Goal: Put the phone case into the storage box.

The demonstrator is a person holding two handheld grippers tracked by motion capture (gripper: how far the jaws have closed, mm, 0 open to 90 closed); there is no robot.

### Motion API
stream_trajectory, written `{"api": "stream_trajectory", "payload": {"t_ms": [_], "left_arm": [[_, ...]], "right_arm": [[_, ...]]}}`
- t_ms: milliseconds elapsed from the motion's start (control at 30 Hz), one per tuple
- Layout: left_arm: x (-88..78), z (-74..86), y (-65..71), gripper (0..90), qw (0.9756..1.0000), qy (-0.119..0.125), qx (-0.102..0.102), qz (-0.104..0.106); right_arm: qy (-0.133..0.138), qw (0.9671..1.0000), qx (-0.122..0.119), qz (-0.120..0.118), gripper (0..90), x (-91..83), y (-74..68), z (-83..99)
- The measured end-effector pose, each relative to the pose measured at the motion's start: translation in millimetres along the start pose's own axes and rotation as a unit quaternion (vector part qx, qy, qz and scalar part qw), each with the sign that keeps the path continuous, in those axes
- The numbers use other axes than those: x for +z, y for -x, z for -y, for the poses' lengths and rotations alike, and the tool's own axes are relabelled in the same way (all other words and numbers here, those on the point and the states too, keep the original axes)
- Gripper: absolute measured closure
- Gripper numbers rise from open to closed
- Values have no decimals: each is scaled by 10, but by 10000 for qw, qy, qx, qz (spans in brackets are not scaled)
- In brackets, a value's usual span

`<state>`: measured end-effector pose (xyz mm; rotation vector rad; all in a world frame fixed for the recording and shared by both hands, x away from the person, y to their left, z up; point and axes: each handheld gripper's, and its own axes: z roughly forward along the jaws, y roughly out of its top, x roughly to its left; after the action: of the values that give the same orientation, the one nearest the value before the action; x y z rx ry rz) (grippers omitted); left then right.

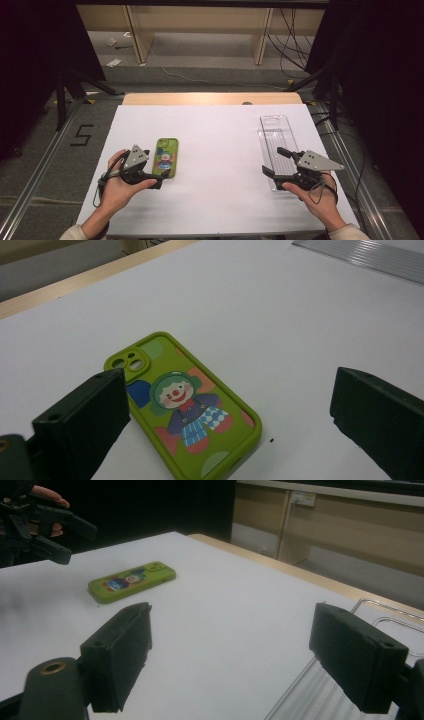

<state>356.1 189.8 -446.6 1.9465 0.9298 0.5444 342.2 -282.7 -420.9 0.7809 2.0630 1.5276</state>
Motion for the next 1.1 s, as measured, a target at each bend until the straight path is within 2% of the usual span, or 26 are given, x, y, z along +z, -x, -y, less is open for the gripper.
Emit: {"api": "stream_trajectory", "payload": {"t_ms": [267,300,333,367,467,500,533,567,600,633,667,733,933,1100], "left_arm": [[-3,-1,-8,75,10000,26,-51,-81],[-3,-1,-10,124,9999,19,-68,-113],[-5,-7,-13,124,9999,24,-92,-139],[-4,-16,-13,235,9998,42,-123,-172],[24,-47,1,447,9997,26,-163,-190],[55,-56,13,447,9998,-62,-98,-132],[83,-60,23,592,9998,-164,7,-145],[107,-63,30,592,9996,-232,77,-155],[148,-70,37,733,9993,-332,118,-131],[179,-73,38,733,9991,-404,110,-113],[211,-76,43,819,9988,-477,73,-80],[274,-79,55,872,9982,-596,3,-82],[471,-141,118,899,9966,-808,-139,52],[624,-143,182,899,9947,-1019,-94,115]], "right_arm": [[0,10000,10,22,185,0,-1,-1],[1,10000,10,31,187,1,-3,-2],[1,10000,10,31,187,1,-3,-2],[3,10000,11,52,190,-1,2,-5],[-1,10000,41,65,192,2,6,-2],[-1,10000,41,65,192,2,6,-2],[-16,10000,23,73,194,8,5,-1],[-16,10000,23,73,194,8,5,-1],[-8,10000,11,68,196,11,3,-3],[-8,10000,11,68,196,11,3,-3],[-19,10000,2,64,196,13,2,-3],[-27,10000,15,50,197,20,-1,0],[-53,10000,10,38,198,35,-9,3],[-56,10000,31,55,199,29,-6,4]]}}
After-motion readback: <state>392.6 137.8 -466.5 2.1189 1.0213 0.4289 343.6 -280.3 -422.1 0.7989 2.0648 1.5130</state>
